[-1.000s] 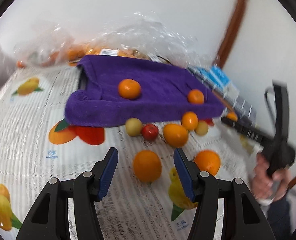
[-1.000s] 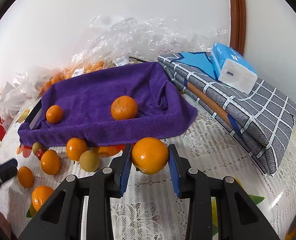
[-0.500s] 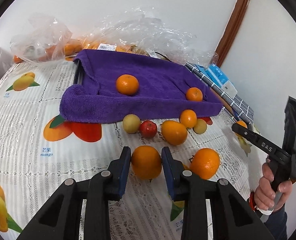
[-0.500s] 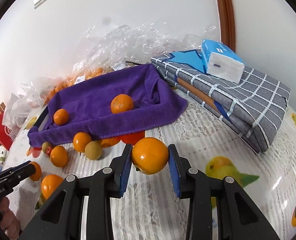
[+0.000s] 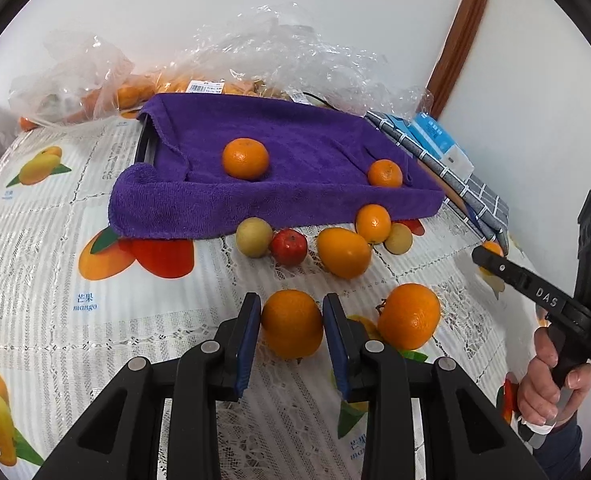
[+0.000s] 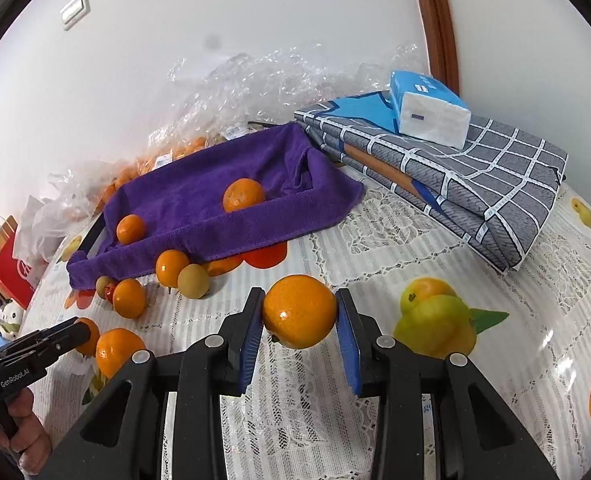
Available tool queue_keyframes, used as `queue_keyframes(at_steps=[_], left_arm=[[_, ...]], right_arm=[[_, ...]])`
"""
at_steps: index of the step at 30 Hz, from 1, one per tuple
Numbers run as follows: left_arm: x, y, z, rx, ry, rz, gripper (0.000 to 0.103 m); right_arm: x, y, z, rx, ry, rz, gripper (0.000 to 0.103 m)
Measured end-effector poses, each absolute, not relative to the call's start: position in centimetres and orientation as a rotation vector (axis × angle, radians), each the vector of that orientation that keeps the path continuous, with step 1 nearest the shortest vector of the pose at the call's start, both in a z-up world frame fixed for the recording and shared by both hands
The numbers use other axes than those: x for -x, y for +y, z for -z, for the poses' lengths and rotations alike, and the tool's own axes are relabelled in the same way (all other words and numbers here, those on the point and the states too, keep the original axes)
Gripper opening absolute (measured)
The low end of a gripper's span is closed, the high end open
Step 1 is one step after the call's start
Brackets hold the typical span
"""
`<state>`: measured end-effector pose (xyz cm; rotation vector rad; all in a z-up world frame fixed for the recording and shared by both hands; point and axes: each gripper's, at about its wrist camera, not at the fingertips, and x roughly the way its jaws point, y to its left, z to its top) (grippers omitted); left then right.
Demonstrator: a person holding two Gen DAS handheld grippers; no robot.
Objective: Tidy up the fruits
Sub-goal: 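Lift the orange in the right gripper while the left gripper lifts its orange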
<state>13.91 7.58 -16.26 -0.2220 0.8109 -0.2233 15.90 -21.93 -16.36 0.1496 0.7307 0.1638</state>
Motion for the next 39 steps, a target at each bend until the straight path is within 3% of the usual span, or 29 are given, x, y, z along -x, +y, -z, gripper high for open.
queue_keyframes(at_steps=[39], left_arm=[[-11.9, 8.3, 14.3, 0.229, 0.647, 0.146, 0.03]], right_arm=[[-14.7, -22.3, 15.4, -0.195, 0.653, -0.215, 0.035]])
